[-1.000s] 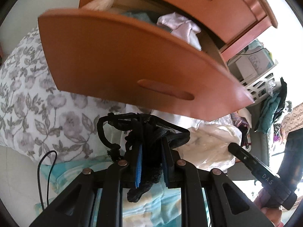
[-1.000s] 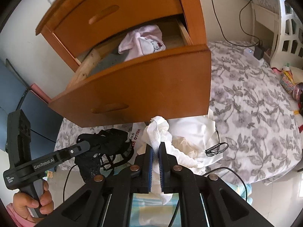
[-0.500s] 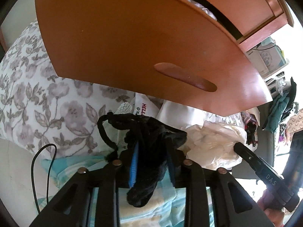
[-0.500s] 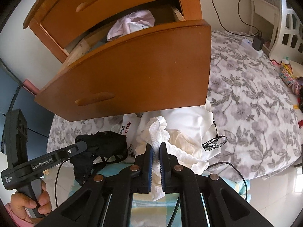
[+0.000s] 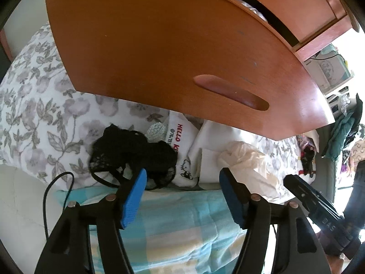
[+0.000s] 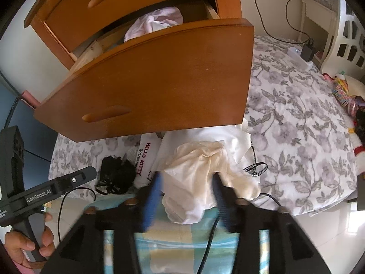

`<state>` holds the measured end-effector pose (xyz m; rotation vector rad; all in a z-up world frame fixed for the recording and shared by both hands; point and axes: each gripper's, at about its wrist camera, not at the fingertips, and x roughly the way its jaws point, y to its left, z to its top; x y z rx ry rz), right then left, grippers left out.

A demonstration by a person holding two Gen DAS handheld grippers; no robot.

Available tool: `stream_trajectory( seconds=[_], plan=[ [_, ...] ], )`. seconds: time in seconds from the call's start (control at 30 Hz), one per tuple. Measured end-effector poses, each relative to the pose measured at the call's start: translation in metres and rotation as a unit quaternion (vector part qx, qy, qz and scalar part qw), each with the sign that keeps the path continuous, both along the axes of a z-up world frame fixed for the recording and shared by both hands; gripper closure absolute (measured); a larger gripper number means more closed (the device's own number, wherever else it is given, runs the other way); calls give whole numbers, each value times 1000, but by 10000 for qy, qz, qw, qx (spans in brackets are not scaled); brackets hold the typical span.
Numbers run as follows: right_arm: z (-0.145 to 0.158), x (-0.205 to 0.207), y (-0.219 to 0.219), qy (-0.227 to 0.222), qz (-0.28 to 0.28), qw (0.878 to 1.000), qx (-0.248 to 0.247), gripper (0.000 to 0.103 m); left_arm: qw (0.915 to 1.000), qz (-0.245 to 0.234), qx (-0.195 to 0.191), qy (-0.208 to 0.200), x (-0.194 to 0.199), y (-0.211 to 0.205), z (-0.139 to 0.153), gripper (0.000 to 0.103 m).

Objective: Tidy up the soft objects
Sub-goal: 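Lower both items onto the bed cover beside the bag and open both tools, then withdraw both open tools and raise them back to the drawer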

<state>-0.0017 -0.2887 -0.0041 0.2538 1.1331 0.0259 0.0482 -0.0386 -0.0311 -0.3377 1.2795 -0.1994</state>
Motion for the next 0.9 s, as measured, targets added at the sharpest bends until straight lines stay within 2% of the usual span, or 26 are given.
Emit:
stream_trajectory(
  seconds=[0.07, 0.1, 0.27, 0.37, 0.57, 0.63, 0.9],
  plan=[
    [0, 0, 0, 7, 10, 10000, -18, 40, 9999, 41, 106, -11, 0, 0, 1, 25],
    [0, 0, 0, 12, 6, 10000, -35, 36, 9999, 59, 130, -18, 0, 1, 2, 23],
    [-1, 0, 0, 22, 17, 10000, -95, 25, 9997, 161, 203, -13, 1, 5, 0, 22],
    [-1, -1, 1, -1, 18, 9999, -128, 19, 9995, 229, 231, -15, 1, 6, 0, 16],
    [1, -2, -2, -44, -43, 9998, -182, 8, 9989, 373, 293, -44, 1, 10, 1, 15],
    [1, -2, -3, -73, -68, 9998, -184, 1, 9987, 410, 304, -47, 1, 11, 0, 15],
    [3, -2, -3, -175, -50, 9996, -216, 0, 9983, 429, 372, -94, 1, 11, 1, 14]
  ],
)
